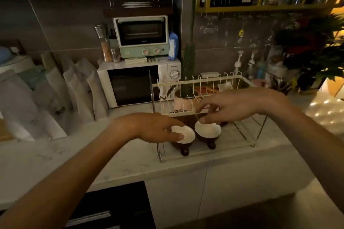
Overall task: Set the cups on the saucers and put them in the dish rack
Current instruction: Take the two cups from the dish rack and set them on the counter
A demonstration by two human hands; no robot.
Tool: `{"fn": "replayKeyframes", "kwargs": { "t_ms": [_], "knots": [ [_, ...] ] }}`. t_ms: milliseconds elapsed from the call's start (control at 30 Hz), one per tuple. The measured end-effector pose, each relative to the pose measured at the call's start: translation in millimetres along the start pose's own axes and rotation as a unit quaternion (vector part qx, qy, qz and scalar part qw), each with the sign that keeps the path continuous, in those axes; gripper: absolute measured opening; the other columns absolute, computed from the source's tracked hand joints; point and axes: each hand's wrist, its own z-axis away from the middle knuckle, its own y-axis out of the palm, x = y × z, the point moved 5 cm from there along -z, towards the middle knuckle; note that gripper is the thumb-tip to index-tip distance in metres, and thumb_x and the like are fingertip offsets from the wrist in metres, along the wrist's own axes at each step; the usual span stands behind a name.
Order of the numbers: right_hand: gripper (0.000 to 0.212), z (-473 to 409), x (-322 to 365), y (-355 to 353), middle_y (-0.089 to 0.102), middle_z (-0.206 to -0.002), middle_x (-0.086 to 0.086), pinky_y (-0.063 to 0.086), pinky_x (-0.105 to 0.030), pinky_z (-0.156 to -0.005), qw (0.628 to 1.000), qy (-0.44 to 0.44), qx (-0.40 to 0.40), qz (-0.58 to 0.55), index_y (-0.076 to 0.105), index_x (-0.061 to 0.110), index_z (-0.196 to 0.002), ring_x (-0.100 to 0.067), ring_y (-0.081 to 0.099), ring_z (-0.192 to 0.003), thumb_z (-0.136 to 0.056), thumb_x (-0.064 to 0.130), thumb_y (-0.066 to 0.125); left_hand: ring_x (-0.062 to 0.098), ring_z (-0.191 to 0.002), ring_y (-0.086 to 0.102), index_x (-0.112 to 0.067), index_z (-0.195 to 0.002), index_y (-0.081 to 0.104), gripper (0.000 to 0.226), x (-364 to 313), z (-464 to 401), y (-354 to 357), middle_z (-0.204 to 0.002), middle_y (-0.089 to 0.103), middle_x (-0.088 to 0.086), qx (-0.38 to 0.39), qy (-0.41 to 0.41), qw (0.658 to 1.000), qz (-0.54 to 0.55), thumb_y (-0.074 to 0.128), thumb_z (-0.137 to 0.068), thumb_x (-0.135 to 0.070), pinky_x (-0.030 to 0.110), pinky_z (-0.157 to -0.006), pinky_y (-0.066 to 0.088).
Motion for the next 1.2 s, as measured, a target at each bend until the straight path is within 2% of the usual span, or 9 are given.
{"fn": "replayKeyframes", "kwargs": {
  "t_ms": [233,367,500,567,667,767,933,1067,1200],
  "knots": [
    [0.052,-14.2,-28.1,57.9,0.061,-0.132,0.003,0.060,-0.040,-0.084,0.995,0.051,0.036,-0.072,0.043,0.031,-0.142,-0.016,0.067,-0.102,-0.095,0.048,0.055,0.019,-0.125,0.051,-0.038,-0.145,0.035,0.055,16.8,-32.4,58.9,-0.142,0.051,0.000,0.035,-0.019,0.999,0.030,0.039,-0.094,-0.058,0.039,-0.108,0.040],
    [0.058,-31.9,-57.1,92.1,0.068,-0.125,0.000,0.061,-0.041,-0.081,0.990,0.095,0.003,-0.109,0.044,0.026,-0.145,-0.018,0.069,-0.096,-0.094,0.051,0.055,0.023,-0.118,0.056,-0.038,-0.142,0.038,0.053,28.0,-51.6,87.8,-0.137,0.055,0.003,-0.066,-0.063,0.996,0.014,0.038,-0.094,-0.059,0.034,-0.093,0.045],
    [0.052,-47.8,-90.7,118.0,0.067,-0.123,-0.005,0.062,-0.034,-0.068,0.965,0.167,-0.098,-0.179,0.049,0.021,-0.141,-0.019,0.069,-0.090,-0.095,0.044,0.056,0.024,-0.119,0.056,-0.027,-0.144,0.036,0.057,29.0,-68.8,112.4,-0.137,0.056,0.006,-0.173,-0.116,0.969,0.132,0.043,-0.094,-0.053,0.035,-0.095,0.045],
    [0.052,-53.5,-104.9,124.1,0.069,-0.120,-0.006,0.060,-0.035,-0.068,0.949,0.190,-0.154,-0.197,0.049,0.019,-0.141,-0.021,0.069,-0.092,-0.096,0.044,0.055,0.026,-0.120,0.055,-0.023,-0.145,0.032,0.059,31.0,-77.3,121.7,-0.137,0.054,0.007,-0.194,-0.135,0.942,0.238,0.047,-0.094,-0.049,0.033,-0.095,0.045],
    [0.051,-62.0,-123.3,129.2,0.070,-0.117,-0.011,0.056,-0.047,-0.085,0.927,0.224,-0.216,-0.212,0.049,0.014,-0.140,-0.028,0.067,-0.101,-0.098,0.042,0.051,0.028,-0.123,0.051,-0.026,-0.146,0.027,0.061,33.3,-88.8,134.2,-0.140,0.048,0.008,-0.251,-0.164,0.865,0.403,0.050,-0.094,-0.046,0.048,-0.096,0.051],
    [0.054,-72.7,-138.8,134.7,0.067,-0.128,-0.011,0.055,-0.050,-0.090,0.907,0.256,-0.238,-0.233,0.047,0.014,-0.142,-0.031,0.068,-0.103,-0.098,0.045,0.048,0.030,-0.132,0.044,-0.027,-0.148,0.023,0.063,35.0,-100.5,141.2,-0.147,0.041,0.009,-0.310,-0.188,0.828,0.429,0.051,-0.094,-0.046,0.053,-0.095,0.051],
    [0.050,-94.5,-156.0,148.4,0.065,-0.121,-0.011,0.062,-0.041,-0.066,0.842,0.271,-0.243,-0.397,0.044,0.015,-0.144,-0.025,0.072,-0.082,-0.099,0.037,0.051,0.036,-0.130,0.044,-0.029,-0.150,0.017,0.067,40.3,-119.0,146.0,-0.152,0.032,0.011,-0.321,-0.222,0.720,0.574,0.052,-0.094,-0.038,0.039,-0.068,0.058],
    [0.048,-107.5,-162.3,157.8,0.061,-0.131,-0.013,0.056,-0.027,-0.045,0.806,0.268,-0.236,-0.472,0.044,0.015,-0.144,-0.018,0.072,-0.067,-0.099,0.032,0.053,0.036,-0.131,0.044,-0.028,-0.149,0.020,0.061,44.3,-129.1,146.9,-0.151,0.035,0.010,-0.323,-0.229,0.679,0.618,0.051,-0.096,-0.032,0.044,-0.074,0.058],
    [0.047,-118.0,-167.0,162.5,0.055,-0.138,-0.013,0.058,-0.027,-0.043,0.785,0.258,-0.208,-0.523,0.042,0.016,-0.145,-0.020,0.070,-0.062,-0.099,0.023,0.054,0.035,-0.127,0.046,-0.030,-0.145,0.028,0.056,51.4,-139.3,148.2,-0.147,0.040,0.011,-0.297,-0.251,0.649,0.654,0.054,-0.095,-0.025,0.047,-0.074,0.060]
  ]
}}
